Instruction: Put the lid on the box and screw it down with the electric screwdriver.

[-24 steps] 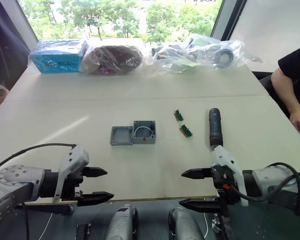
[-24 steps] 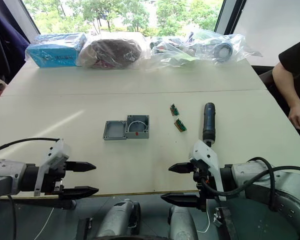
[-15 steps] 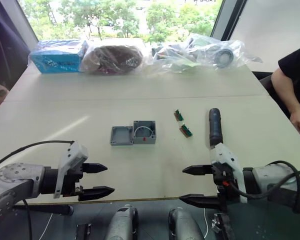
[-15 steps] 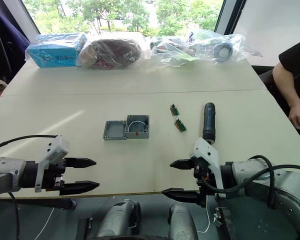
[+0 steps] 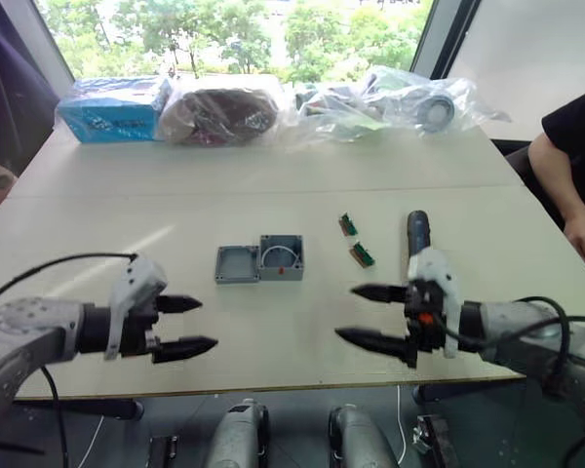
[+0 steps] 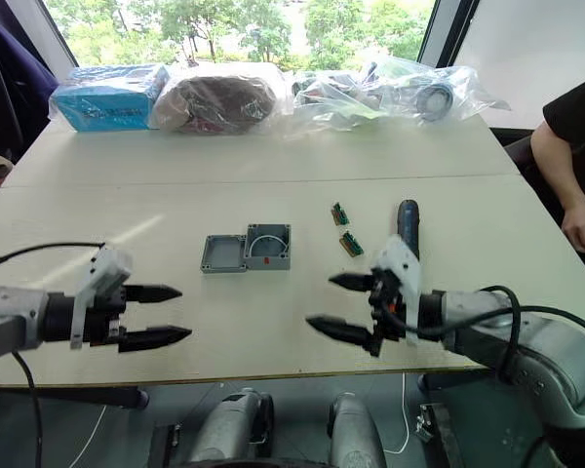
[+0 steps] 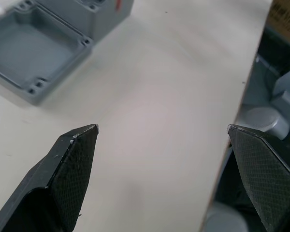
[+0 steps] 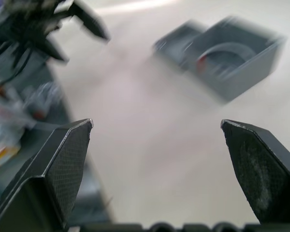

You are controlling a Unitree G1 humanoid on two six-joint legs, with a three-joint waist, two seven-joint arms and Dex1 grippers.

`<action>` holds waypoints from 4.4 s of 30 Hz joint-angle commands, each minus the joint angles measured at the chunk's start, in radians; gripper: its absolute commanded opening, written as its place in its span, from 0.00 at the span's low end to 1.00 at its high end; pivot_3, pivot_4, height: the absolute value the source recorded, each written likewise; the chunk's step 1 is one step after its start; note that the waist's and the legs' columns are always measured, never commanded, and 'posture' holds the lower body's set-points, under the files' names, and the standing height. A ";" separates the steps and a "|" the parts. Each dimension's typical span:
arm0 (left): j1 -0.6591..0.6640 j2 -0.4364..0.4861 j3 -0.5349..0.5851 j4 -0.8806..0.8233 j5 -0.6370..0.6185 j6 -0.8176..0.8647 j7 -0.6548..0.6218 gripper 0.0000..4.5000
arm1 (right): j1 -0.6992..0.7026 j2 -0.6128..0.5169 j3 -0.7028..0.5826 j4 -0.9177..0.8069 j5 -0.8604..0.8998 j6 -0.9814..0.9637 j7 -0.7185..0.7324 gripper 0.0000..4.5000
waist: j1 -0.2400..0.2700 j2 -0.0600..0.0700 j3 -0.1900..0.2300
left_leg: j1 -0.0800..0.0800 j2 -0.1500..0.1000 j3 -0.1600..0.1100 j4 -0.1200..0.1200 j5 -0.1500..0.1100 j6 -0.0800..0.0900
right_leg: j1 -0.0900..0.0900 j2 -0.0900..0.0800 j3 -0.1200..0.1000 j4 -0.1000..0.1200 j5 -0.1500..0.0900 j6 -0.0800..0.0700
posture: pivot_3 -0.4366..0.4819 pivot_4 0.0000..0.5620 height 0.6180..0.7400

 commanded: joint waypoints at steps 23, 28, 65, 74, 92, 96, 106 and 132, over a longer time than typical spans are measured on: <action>-1.013 -0.569 -0.817 0.869 0.784 -0.460 -0.428 0.97 | 0.010 0.093 0.192 -0.191 -0.368 -0.055 -0.191 1.00 | 0.008 -0.002 0.000 | -0.001 0.000 0.001 0.004 -0.001 0.004 | 0.000 0.008 0.004 0.002 0.002 0.005 | 0.48 0.27 1.00; -0.993 -0.601 -0.813 0.891 0.822 -0.477 -0.446 0.97 | 0.023 0.121 0.187 -0.215 -0.371 -0.034 -0.231 1.00 | 0.011 -0.002 0.000 | -0.001 0.000 0.001 0.004 -0.001 0.004 | 0.000 0.008 0.004 0.002 0.002 0.005 | 0.48 0.27 1.00; -1.050 -0.713 -0.851 1.210 0.792 -1.118 -0.599 0.02 | 0.142 0.135 0.103 -0.246 -0.387 -0.024 -0.229 1.00 | 0.021 -0.002 0.000 | -0.003 0.001 0.000 0.015 -0.004 0.008 | 0.002 0.008 0.003 0.007 0.000 0.002 | 0.48 0.27 1.00; -1.091 -0.749 -0.816 1.339 0.813 -1.190 -0.599 0.55 | 0.164 0.133 0.089 -0.269 -0.376 -0.019 -0.236 1.00 | 0.020 -0.002 0.000 | -0.003 0.001 0.000 0.016 -0.004 0.009 | 0.002 0.008 0.003 0.007 0.002 0.005 | 0.48 0.27 1.00; -0.925 -0.437 -0.500 0.588 0.808 0.498 -0.100 0.69 | -0.214 0.018 0.169 -0.203 -0.236 0.012 -0.111 1.00 | -0.007 -0.003 0.001 | -0.002 0.006 -0.001 0.017 -0.005 0.009 | 0.001 0.010 0.004 0.015 0.000 0.009 | 0.48 0.27 1.00; -0.869 -0.464 -0.438 0.511 0.791 0.666 0.040 0.69 | -0.235 0.012 0.205 -0.197 -0.272 -0.004 -0.080 1.00 | -0.006 -0.003 0.002 | -0.002 0.006 -0.001 0.017 -0.005 0.009 | 0.000 0.010 0.004 0.016 0.000 0.009 | 0.48 0.27 1.00; -0.800 -0.532 -0.379 0.560 0.686 0.725 0.257 0.69 | -0.179 0.063 0.238 -0.187 -0.344 -0.025 -0.083 1.00 | -0.006 -0.003 0.001 | -0.001 0.006 -0.001 0.017 -0.004 0.009 | 0.000 0.010 0.004 0.017 0.000 0.009 | 0.48 0.27 1.00; -0.667 -0.645 -0.274 0.598 0.563 0.725 0.531 0.01 | -0.106 0.078 0.159 -0.212 -0.334 0.012 -0.118 1.00 | -0.004 0.000 -0.002 | 0.002 0.005 -0.001 0.017 -0.004 0.009 | 0.003 0.009 0.004 0.017 0.000 0.008 | 0.48 0.27 1.00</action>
